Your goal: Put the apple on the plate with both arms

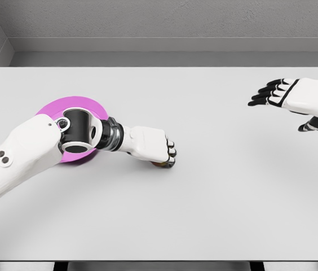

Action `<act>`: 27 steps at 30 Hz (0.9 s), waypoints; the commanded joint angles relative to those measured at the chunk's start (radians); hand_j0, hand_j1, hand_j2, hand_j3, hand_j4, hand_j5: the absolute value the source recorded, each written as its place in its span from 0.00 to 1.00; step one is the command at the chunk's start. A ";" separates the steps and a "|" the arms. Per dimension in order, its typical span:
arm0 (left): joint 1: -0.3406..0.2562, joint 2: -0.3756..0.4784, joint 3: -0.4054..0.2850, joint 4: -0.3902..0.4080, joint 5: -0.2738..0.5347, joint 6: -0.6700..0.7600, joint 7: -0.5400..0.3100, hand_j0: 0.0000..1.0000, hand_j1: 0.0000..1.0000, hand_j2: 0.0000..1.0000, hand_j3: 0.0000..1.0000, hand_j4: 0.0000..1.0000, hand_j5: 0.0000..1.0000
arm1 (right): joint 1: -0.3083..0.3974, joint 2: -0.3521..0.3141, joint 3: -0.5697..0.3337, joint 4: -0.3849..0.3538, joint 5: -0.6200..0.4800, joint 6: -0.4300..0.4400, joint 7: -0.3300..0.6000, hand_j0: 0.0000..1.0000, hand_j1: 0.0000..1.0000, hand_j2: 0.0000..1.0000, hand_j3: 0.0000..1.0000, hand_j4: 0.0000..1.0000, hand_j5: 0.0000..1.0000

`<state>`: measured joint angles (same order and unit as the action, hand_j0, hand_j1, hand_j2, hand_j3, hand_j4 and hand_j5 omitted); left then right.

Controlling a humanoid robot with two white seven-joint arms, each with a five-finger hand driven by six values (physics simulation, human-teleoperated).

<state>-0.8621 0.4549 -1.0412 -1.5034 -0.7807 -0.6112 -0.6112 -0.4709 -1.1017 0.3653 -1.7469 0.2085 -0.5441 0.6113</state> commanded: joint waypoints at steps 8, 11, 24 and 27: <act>-0.015 0.056 0.015 0.000 0.149 0.000 0.000 0.22 0.22 0.22 0.22 0.22 0.22 | -0.002 0.000 0.000 0.001 -0.004 0.003 0.000 1.00 1.00 1.00 1.00 1.00 1.00; 0.000 0.088 0.086 0.000 0.233 0.000 0.000 0.23 0.23 0.23 0.23 0.23 0.23 | -0.003 0.000 0.000 0.006 -0.004 0.003 0.000 1.00 1.00 1.00 1.00 1.00 1.00; 0.046 0.264 0.251 0.028 0.449 0.000 0.000 0.24 0.24 0.24 0.24 0.24 0.24 | -0.005 0.000 -0.002 0.006 -0.004 0.003 0.000 1.00 1.00 1.00 1.00 1.00 1.00; 0.046 0.304 0.276 0.086 0.474 0.000 0.000 0.24 0.24 0.24 0.24 0.24 0.24 | -0.005 0.000 -0.002 0.006 -0.004 0.003 0.000 1.00 1.00 1.00 1.00 1.00 1.00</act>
<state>-0.8161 0.7289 -0.7854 -1.4472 -0.3294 -0.6142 -0.6117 -0.4755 -1.1000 0.3639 -1.7409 0.2085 -0.5441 0.6113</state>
